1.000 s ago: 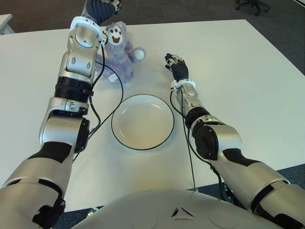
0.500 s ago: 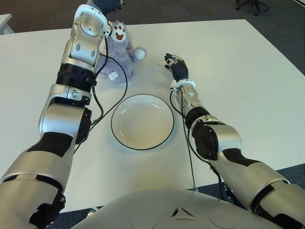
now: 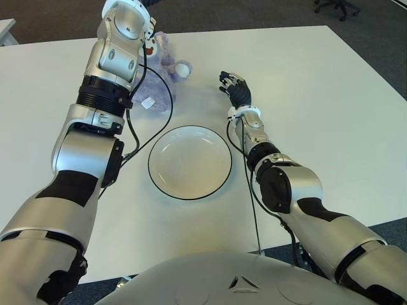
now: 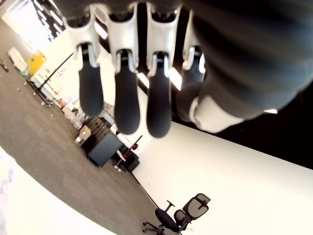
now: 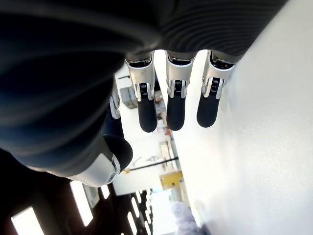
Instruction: Put the doll into the plate.
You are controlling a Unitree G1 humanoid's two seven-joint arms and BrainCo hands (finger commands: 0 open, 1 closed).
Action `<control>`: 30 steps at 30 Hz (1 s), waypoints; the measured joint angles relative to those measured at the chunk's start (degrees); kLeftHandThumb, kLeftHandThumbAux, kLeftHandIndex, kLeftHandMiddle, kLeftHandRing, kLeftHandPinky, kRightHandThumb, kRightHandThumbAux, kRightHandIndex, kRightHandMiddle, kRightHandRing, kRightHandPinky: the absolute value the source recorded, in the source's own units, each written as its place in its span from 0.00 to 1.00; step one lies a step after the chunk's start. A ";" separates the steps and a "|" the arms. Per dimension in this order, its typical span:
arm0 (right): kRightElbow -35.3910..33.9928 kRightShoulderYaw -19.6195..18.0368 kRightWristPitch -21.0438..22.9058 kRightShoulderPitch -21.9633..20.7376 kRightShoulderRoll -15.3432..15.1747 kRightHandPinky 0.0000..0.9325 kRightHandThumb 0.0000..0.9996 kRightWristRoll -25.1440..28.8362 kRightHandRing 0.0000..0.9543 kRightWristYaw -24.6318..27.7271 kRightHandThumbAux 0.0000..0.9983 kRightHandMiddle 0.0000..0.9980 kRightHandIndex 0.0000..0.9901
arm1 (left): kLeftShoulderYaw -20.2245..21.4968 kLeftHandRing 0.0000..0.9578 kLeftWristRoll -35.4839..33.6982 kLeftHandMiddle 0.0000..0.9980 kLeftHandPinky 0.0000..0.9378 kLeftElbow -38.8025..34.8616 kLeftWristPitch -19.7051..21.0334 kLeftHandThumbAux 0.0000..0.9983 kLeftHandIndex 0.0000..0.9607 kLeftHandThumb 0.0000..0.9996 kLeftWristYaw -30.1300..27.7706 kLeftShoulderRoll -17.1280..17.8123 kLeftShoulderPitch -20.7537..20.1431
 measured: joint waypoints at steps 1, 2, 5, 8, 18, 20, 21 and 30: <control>0.01 -0.01 0.00 0.00 0.00 0.19 0.70 0.04 0.15 0.03 0.73 0.18 0.41 | -0.10 0.90 0.14 0.85 0.93 0.11 -0.21 0.65 0.78 0.57 0.24 0.00 -0.05; 0.01 -0.01 0.00 0.00 0.00 0.19 0.70 0.06 0.15 0.05 0.73 0.18 0.41 | -0.18 0.90 0.37 0.85 0.93 0.20 -0.32 0.65 0.78 0.57 0.30 0.00 -0.08; 0.01 0.01 0.00 -0.01 0.00 0.18 0.70 0.06 0.15 0.07 0.73 0.18 0.41 | -0.44 0.90 0.75 0.84 0.92 0.45 -0.74 0.64 0.78 0.58 0.84 0.00 -0.10; 0.01 0.01 0.00 -0.02 0.00 0.18 0.70 0.06 0.15 0.07 0.73 0.18 0.41 | -0.46 0.89 0.89 0.84 0.91 0.53 -1.06 0.64 0.79 0.59 1.04 -0.01 -0.12; 0.02 0.33 -0.06 -0.02 0.01 0.18 0.70 -0.37 0.15 -0.14 0.73 0.18 0.41 | 0.26 0.88 0.34 0.82 0.91 -0.10 -0.75 0.63 0.76 0.65 1.04 -0.57 -0.58; 0.02 0.45 -0.06 -0.03 0.01 0.19 0.70 -0.62 0.15 -0.44 0.73 0.18 0.41 | 0.50 0.88 0.32 0.82 0.91 -1.18 -0.12 0.63 0.76 0.65 1.04 -0.76 -0.57; 0.02 0.50 -0.06 -0.03 0.02 0.19 0.71 -0.68 0.15 -0.57 0.73 0.19 0.41 | 0.67 0.88 0.33 0.82 0.91 -1.69 0.07 0.63 0.76 0.67 1.04 -0.82 -0.57; 0.06 0.56 0.03 -0.06 0.02 0.19 0.70 -0.67 0.16 -0.86 0.73 0.19 0.41 | 1.54 0.88 0.53 0.83 0.92 -10.71 -1.23 0.66 0.78 0.70 3.57 -1.04 4.59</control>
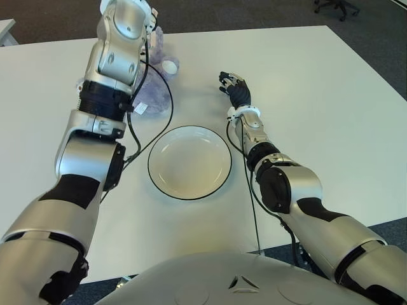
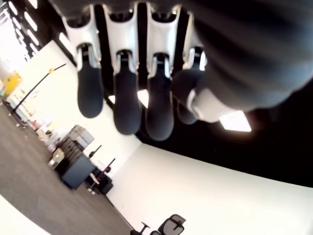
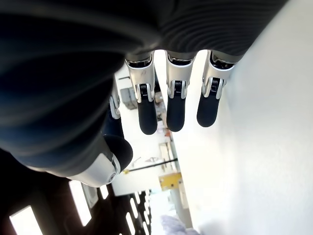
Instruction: Put the doll into the plate.
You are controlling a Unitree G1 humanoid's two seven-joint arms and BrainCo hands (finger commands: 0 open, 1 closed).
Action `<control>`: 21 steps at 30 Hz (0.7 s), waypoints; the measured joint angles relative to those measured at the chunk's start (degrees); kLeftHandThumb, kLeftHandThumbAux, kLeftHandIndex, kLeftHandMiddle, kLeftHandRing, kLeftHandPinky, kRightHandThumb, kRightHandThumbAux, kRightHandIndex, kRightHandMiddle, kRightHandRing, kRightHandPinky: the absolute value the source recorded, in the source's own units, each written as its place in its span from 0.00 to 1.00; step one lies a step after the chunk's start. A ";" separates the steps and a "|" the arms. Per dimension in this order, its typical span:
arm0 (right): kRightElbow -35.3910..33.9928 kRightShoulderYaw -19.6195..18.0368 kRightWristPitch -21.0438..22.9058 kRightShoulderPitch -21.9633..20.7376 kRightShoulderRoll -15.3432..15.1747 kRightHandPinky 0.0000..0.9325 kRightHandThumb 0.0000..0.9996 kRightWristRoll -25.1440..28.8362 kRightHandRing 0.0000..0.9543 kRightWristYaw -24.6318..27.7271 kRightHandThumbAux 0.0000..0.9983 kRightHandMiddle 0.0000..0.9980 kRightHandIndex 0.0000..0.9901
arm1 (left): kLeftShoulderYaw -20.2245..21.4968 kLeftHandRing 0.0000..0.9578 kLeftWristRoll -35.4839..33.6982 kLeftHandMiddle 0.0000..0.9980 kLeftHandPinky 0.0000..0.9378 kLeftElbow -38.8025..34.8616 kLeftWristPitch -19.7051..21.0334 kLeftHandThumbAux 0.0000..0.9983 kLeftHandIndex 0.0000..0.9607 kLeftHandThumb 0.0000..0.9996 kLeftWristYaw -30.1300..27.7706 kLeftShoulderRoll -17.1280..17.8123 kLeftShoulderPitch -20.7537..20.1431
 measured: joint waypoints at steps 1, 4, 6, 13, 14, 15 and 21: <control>0.01 0.00 0.02 0.00 0.00 0.19 0.70 0.00 0.16 0.00 0.73 0.19 0.41 | 0.00 0.88 0.02 0.83 0.92 -0.59 -0.37 0.66 0.78 0.71 0.38 -0.08 0.89; -0.01 -0.01 0.09 -0.01 0.00 0.19 0.70 0.01 0.16 0.02 0.73 0.19 0.41 | 0.02 0.88 0.25 0.82 0.90 -2.25 -0.82 0.66 0.78 0.73 1.40 -0.31 3.62; -0.02 -0.15 0.16 -0.02 0.00 0.19 0.70 0.06 0.16 0.03 0.73 0.19 0.41 | -0.10 0.88 0.94 0.83 0.90 -2.12 -2.09 0.66 0.78 0.73 2.85 -0.34 5.02; -0.04 -0.60 0.19 -0.04 0.00 0.18 0.70 0.29 0.16 0.50 0.73 0.19 0.41 | -0.90 0.85 5.34 0.81 0.84 -1.35 -4.65 0.66 0.74 0.70 8.08 -0.16 7.01; -0.04 -0.63 0.19 -0.04 0.00 0.18 0.70 0.32 0.16 0.53 0.73 0.19 0.41 | -1.00 0.83 5.84 0.80 0.81 -1.38 -4.65 0.65 0.72 0.69 8.55 -0.16 7.11; -0.04 -0.64 0.19 -0.04 0.00 0.18 0.70 0.32 0.16 0.55 0.73 0.19 0.41 | -1.10 0.82 6.29 0.79 0.79 -1.54 -4.64 0.65 0.71 0.69 8.82 -0.15 7.24; 0.01 -0.53 0.19 -0.05 -0.02 0.17 0.70 0.12 0.14 0.84 0.73 0.17 0.41 | -2.14 0.70 10.63 0.68 0.68 -9.72 0.00 0.69 0.44 0.70 9.81 -0.79 12.61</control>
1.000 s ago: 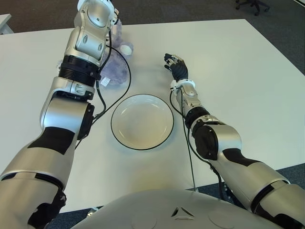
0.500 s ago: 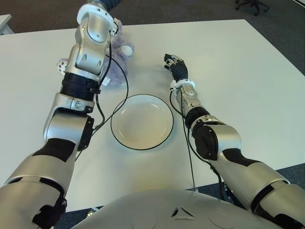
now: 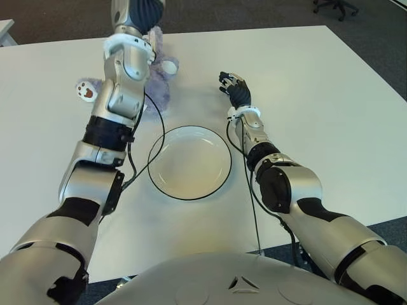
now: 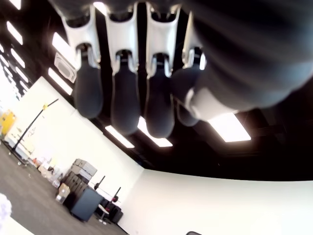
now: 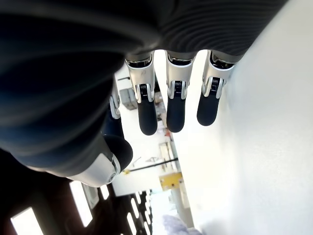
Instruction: Put the doll into the plate.
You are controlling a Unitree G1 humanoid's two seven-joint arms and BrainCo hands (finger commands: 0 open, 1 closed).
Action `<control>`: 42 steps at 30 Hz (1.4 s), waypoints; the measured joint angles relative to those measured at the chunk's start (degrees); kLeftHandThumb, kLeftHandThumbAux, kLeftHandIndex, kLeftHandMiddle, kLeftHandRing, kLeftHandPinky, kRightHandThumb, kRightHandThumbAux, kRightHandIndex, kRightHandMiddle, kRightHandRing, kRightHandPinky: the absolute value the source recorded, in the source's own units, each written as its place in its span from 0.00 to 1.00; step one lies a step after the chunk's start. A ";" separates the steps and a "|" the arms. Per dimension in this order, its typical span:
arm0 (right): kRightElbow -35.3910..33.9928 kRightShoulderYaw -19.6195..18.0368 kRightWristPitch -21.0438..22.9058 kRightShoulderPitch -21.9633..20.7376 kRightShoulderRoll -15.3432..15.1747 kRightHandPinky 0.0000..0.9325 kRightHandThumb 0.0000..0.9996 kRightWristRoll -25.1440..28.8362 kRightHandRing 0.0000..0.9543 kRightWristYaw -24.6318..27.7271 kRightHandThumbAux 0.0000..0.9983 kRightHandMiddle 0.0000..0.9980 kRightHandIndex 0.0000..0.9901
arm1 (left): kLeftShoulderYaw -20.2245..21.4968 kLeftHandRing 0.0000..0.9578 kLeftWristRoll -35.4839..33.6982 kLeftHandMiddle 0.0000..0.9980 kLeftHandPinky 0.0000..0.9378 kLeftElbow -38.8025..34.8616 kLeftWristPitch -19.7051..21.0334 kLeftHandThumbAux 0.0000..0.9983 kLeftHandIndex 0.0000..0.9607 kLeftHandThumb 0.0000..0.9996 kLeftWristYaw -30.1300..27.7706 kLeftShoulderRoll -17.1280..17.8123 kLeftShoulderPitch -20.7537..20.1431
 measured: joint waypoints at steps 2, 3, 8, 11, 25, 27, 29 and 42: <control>0.02 0.03 0.00 0.00 -0.01 0.17 0.70 -0.03 0.14 0.01 0.73 0.17 0.41 | -0.20 0.69 1.30 0.67 0.66 -1.81 2.06 0.69 0.44 0.69 0.42 -0.63 1.83; 0.03 0.03 0.00 0.00 -0.01 0.17 0.70 -0.03 0.14 0.01 0.73 0.17 0.41 | -0.25 0.69 1.91 0.67 0.66 -2.31 3.17 0.69 0.44 0.69 0.46 -0.92 2.63; 0.11 -0.03 0.00 0.00 -0.02 0.17 0.70 -0.02 0.13 0.13 0.73 0.16 0.41 | -0.33 0.46 4.00 0.49 0.40 -5.30 6.75 0.57 0.38 0.54 0.46 -1.26 5.49; 0.15 -0.11 0.00 0.00 -0.04 0.17 0.70 -0.01 0.13 0.26 0.73 0.16 0.41 | -0.24 0.42 4.57 0.44 0.39 -7.77 7.89 0.45 0.32 0.38 0.46 -1.43 6.95; 0.13 -0.90 0.40 -0.04 -0.06 0.19 0.70 0.24 0.14 1.21 0.73 0.17 0.41 | 0.64 0.41 4.61 0.37 0.44 -14.56 8.23 0.41 0.26 0.39 1.38 -3.86 12.14; 0.13 -1.04 0.49 -0.06 -0.06 0.18 0.70 0.29 0.14 1.35 0.73 0.16 0.41 | 0.90 0.41 4.61 0.38 0.41 -14.47 8.00 0.37 0.25 0.40 2.21 -4.06 12.42; 0.12 -1.15 0.53 -0.07 -0.06 0.18 0.70 0.30 0.14 1.52 0.73 0.16 0.41 | 1.40 0.40 4.62 0.37 0.37 -13.22 6.43 0.34 0.24 0.42 4.03 -4.03 12.44; 0.11 -0.65 0.53 -0.08 -0.06 0.19 0.71 -0.24 0.15 1.26 0.73 0.17 0.41 | 2.23 0.36 4.36 0.36 0.34 -9.72 0.88 0.31 0.18 0.46 7.22 -2.51 12.90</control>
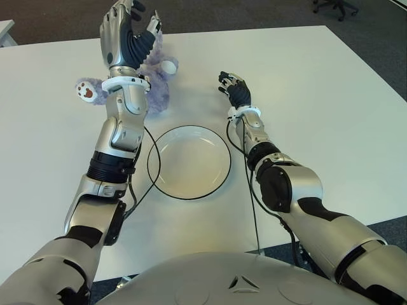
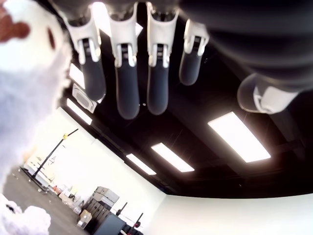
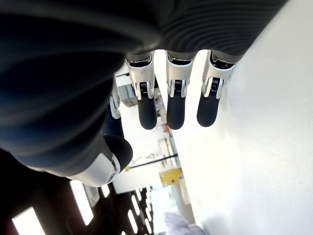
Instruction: Put the doll into the plate.
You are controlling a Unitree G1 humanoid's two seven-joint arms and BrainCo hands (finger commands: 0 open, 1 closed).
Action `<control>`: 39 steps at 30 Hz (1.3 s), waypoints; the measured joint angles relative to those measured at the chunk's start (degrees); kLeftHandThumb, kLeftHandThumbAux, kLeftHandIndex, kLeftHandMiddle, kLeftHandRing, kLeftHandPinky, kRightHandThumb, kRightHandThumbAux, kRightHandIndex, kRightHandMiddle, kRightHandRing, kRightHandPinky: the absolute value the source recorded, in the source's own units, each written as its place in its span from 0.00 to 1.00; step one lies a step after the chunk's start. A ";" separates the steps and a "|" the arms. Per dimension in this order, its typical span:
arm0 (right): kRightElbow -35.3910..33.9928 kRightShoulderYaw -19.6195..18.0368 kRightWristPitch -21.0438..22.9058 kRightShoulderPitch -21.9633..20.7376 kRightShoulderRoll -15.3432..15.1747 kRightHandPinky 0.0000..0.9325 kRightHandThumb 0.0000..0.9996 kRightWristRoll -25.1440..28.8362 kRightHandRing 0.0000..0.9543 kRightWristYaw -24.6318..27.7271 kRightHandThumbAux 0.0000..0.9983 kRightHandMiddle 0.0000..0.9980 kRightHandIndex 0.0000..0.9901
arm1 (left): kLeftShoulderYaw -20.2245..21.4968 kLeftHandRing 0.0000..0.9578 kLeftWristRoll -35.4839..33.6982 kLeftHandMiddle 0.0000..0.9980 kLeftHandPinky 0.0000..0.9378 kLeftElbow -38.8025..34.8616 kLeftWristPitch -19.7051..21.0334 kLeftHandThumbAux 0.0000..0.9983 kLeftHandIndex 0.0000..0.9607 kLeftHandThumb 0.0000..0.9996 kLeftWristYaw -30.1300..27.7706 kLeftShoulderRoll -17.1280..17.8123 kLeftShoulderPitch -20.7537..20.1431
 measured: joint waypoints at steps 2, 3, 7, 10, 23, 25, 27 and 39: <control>0.00 0.06 0.00 -0.01 0.00 0.19 0.71 0.00 0.15 -0.06 0.73 0.17 0.41 | 0.13 0.35 -0.10 0.35 0.33 -0.10 -0.21 0.32 0.17 0.44 0.00 -0.04 0.24; 0.00 0.08 0.00 -0.01 0.00 0.19 0.71 0.00 0.15 -0.06 0.73 0.17 0.41 | 0.21 0.35 -0.12 0.35 0.33 -0.24 -0.29 0.32 0.17 0.43 0.00 -0.07 0.49; 0.01 0.09 0.00 -0.01 0.00 0.21 0.71 0.02 0.16 -0.06 0.73 0.18 0.41 | 0.38 0.35 -0.22 0.35 0.35 -0.46 -0.56 0.33 0.17 0.42 0.00 -0.31 1.63; 0.00 0.01 0.00 -0.03 -0.01 0.21 0.71 0.09 0.16 -0.08 0.73 0.18 0.41 | 0.49 0.35 -0.49 0.34 0.34 -0.19 -0.83 0.32 0.17 0.41 0.01 -0.50 1.90; 0.06 -0.51 -0.03 -0.04 -0.04 0.20 0.70 0.14 0.16 0.36 0.73 0.18 0.41 | 2.21 0.28 -1.62 0.29 0.20 2.40 -5.47 0.32 0.11 0.32 0.91 -0.45 2.04; 0.06 -0.28 -0.01 -0.07 -0.05 0.19 0.70 -0.03 0.16 0.08 0.73 0.18 0.41 | 2.65 0.26 -2.12 0.27 0.19 2.39 -5.48 0.32 0.09 0.33 0.91 -0.71 2.24; 0.07 -0.01 0.01 -0.14 -0.05 0.19 0.70 -0.18 0.15 -0.30 0.73 0.18 0.41 | 3.09 0.25 -2.79 0.26 0.18 2.38 -5.48 0.32 0.08 0.34 0.91 -1.17 2.60; 0.08 0.57 0.00 -0.18 -0.06 0.20 0.70 -0.36 0.15 -1.07 0.73 0.17 0.41 | 4.45 0.19 -4.62 0.21 0.12 3.91 -7.29 0.30 0.05 0.42 3.30 -3.06 3.84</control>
